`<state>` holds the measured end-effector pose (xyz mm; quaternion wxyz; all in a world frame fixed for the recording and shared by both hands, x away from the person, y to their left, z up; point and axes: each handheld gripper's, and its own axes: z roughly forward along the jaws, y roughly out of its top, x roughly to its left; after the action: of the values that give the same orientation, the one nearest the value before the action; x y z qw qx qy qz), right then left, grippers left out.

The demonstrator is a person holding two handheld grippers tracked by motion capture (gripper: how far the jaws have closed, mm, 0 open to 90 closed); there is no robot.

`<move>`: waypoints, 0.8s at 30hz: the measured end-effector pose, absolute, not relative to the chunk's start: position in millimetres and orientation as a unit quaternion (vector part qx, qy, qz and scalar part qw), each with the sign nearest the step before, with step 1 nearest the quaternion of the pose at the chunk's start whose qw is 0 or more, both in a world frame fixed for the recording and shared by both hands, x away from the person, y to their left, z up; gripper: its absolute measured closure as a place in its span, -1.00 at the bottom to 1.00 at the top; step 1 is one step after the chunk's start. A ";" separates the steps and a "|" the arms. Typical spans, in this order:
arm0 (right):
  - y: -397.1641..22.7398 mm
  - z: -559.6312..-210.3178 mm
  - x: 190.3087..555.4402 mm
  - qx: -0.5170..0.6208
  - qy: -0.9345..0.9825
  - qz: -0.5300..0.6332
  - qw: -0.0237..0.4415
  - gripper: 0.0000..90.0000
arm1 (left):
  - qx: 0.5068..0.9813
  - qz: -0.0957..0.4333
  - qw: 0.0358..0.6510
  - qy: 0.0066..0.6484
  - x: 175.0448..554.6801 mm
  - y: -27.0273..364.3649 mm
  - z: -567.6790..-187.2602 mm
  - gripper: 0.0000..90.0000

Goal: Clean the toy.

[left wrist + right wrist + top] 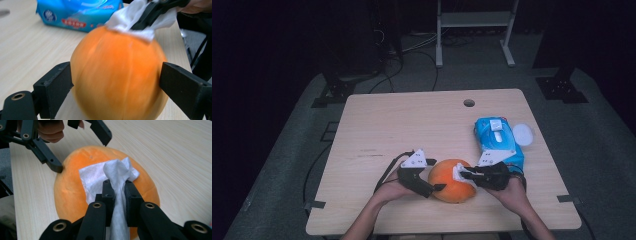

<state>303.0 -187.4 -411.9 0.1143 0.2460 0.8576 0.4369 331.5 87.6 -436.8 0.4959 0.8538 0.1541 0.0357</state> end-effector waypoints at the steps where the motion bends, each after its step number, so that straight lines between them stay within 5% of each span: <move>1: -190.5 -412.2 303.7 0.248 0.857 0.436 0.114 0.78 | 0.855 0.026 0.493 0.158 332.5 86.1 -439.7 -0.77; 4: -195.3 -411.3 305.1 0.258 0.855 0.435 0.115 0.78 | 0.856 0.015 0.490 0.164 332.0 80.8 -445.2 -0.72; 10: -178.4 -401.9 297.0 0.236 0.848 0.458 0.119 0.79 | 0.867 0.065 0.478 0.124 320.3 73.2 -432.2 -0.32; 13: -165.1 -396.6 290.9 0.212 0.853 0.458 0.132 0.79 | 0.870 0.074 0.474 0.116 317.8 70.7 -430.3 -0.37; 19: -180.9 -404.4 301.5 0.240 0.849 0.452 0.127 0.79 | 0.851 0.038 0.497 0.164 329.6 79.7 -439.4 -0.81; 22: -190.5 -404.7 305.4 0.255 0.843 0.458 0.123 0.79 | 0.851 0.013 0.498 0.165 331.3 80.2 -444.8 -0.74; 24: -191.2 -403.9 305.7 0.258 0.841 0.459 0.123 0.79 | 0.851 0.022 0.500 0.157 328.6 78.3 -445.5 -0.48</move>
<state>305.7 -191.2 -403.9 0.1227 0.2578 0.8412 0.4593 328.6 78.3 -445.5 0.4997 0.8515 0.1573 0.0222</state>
